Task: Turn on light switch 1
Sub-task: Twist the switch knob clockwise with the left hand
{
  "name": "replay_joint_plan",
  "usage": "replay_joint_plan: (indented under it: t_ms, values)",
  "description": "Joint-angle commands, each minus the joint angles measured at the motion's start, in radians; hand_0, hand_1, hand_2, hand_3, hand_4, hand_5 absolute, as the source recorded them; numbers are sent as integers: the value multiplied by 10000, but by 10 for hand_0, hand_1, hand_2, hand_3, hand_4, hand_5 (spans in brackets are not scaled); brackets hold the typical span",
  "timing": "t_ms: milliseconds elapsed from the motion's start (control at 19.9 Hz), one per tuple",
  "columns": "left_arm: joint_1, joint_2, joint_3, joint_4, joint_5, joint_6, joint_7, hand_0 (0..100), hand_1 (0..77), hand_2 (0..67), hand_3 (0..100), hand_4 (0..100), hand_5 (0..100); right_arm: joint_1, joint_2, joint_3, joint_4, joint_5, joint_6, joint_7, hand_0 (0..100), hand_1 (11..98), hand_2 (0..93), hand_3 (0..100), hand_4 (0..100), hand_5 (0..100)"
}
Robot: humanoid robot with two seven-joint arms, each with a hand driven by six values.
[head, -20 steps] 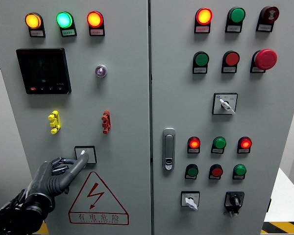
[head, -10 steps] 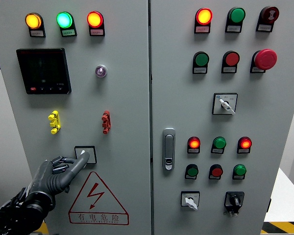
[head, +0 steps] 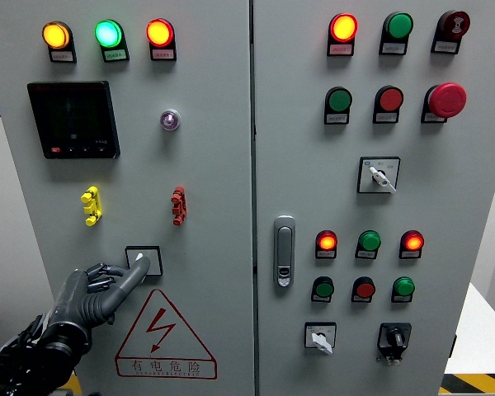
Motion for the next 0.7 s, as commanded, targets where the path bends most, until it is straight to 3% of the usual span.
replay_joint_plan:
  t_ms: [0, 652]
  values:
    - [-17, 0, 15, 11, 1, -2, 0, 0, 595, 584, 1000, 1000, 1000, 0, 1, 0, -8, -1, -1, 0, 0, 196, 0, 194, 191, 106]
    - [-201, 15, 15, 118, 17, -17, 245, 0, 595, 596, 1000, 1000, 1000, 0, 1, 0, -8, -1, -1, 0, 0, 195, 0, 194, 191, 107]
